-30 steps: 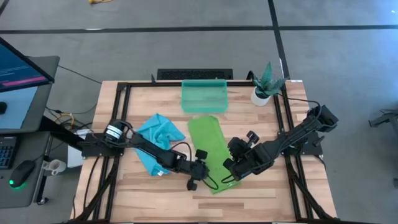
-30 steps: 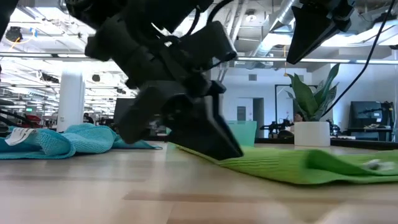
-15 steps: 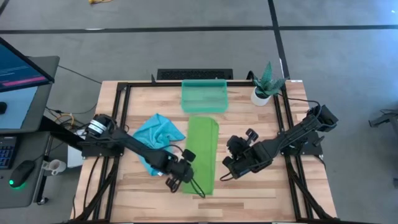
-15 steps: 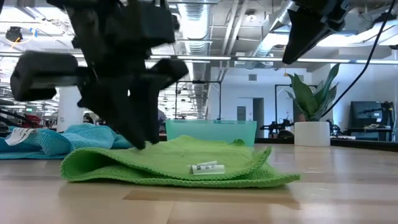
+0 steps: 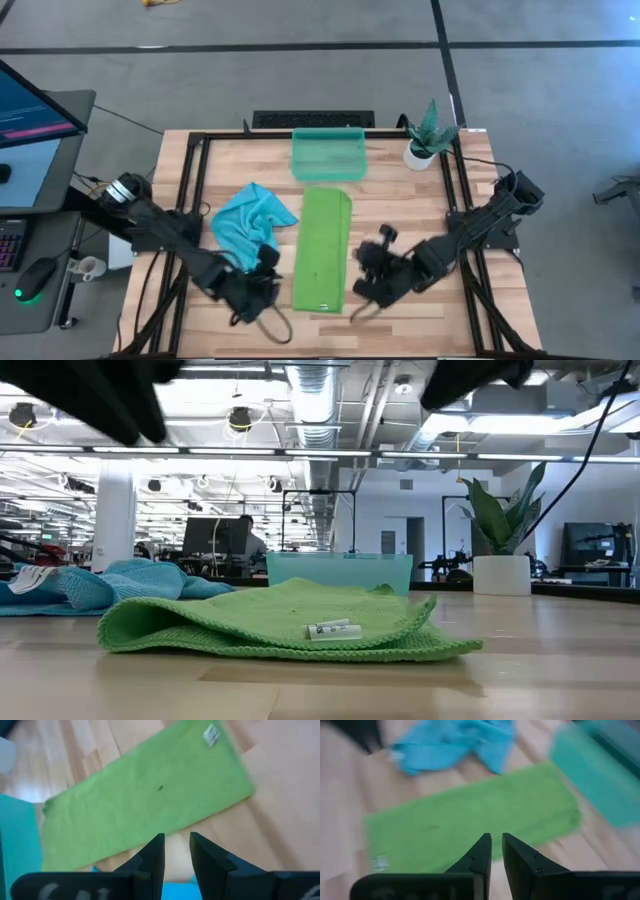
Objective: Roll microfiber towels into tight, uniform cylinder then place into a basket
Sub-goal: Fold the green microfiber cloth
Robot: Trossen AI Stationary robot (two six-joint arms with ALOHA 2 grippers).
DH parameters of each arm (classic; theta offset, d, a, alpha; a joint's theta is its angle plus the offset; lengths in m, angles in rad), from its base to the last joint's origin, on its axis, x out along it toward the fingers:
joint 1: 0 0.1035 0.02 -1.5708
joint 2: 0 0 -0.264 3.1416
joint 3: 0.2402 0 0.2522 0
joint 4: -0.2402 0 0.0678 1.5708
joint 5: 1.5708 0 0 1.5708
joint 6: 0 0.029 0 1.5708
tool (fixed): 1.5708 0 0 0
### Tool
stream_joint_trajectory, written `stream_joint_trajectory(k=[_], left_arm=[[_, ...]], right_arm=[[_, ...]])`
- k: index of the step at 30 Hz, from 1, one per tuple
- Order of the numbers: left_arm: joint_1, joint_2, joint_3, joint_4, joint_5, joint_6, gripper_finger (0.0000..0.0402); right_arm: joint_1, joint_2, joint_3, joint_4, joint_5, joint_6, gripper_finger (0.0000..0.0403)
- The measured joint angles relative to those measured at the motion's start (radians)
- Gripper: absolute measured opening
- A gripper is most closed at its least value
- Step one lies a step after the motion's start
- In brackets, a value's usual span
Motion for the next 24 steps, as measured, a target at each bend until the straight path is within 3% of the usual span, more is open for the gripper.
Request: stream_joint_trajectory(k=[7, 11, 17, 21, 24], left_arm=[[-0.167, -0.013, -0.101, 0.095, -0.254, -0.139, 0.0084], [-0.196, -0.002, -0.184, 0.234, -0.306, -0.144, 0.0084], [-0.147, -0.003, -0.260, 0.386, -0.298, -0.113, 0.0084], [-0.087, -0.003, -0.267, 0.385, -0.191, -0.113, 0.0085], [-0.043, -0.004, -0.267, 0.392, -0.106, -0.113, 0.0092]], right_arm=[[0.109, 0.142, -0.003, 0.319, 0.080, -0.317, 0.0069], [0.123, 0.237, 0.001, 0.443, 0.082, -0.492, 0.0069], [0.110, 0.345, 0.052, 0.457, 0.070, -0.565, 0.0069], [0.099, 0.367, 0.087, 0.450, 0.038, -0.565, 0.0069], [0.088, 0.365, 0.094, 0.454, -0.054, -0.544, 0.0070]])
